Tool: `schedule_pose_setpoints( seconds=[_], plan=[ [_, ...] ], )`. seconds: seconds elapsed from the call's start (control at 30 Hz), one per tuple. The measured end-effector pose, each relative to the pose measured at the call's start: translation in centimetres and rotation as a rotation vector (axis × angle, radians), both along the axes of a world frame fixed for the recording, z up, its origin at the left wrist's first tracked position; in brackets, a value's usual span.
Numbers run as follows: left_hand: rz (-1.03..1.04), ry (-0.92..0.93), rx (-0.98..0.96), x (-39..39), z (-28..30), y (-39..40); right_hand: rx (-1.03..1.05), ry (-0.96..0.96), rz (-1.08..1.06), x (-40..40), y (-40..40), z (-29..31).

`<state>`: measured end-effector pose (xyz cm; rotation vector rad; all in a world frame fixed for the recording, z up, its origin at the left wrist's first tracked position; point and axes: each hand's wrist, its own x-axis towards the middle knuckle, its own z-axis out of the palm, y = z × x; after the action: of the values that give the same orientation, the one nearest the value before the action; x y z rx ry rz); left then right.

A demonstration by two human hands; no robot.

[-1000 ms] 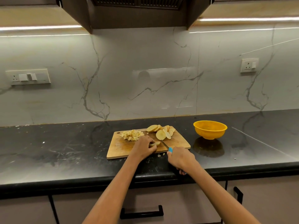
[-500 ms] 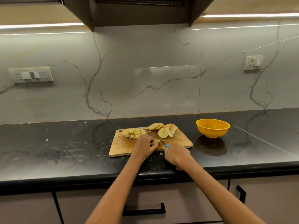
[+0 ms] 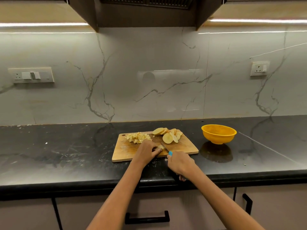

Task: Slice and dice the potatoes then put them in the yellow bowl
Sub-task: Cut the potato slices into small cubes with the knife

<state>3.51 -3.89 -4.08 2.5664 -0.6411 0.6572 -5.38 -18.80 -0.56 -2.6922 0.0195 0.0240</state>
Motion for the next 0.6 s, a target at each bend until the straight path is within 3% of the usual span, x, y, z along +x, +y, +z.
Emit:
schedule_pose_setpoints(
  seconds=[0.4, 0.6],
  plan=[
    [-0.030, 0.009, -0.041, -0.2, 0.6, -0.2, -0.055, 0.212, -0.014, 0.7, 2.1, 2.3],
    [0.031, -0.007, -0.060, -0.6, 0.3, -0.4, -0.369, -0.042, 0.067, -1.1, 1.3, 0.9]
  ],
)
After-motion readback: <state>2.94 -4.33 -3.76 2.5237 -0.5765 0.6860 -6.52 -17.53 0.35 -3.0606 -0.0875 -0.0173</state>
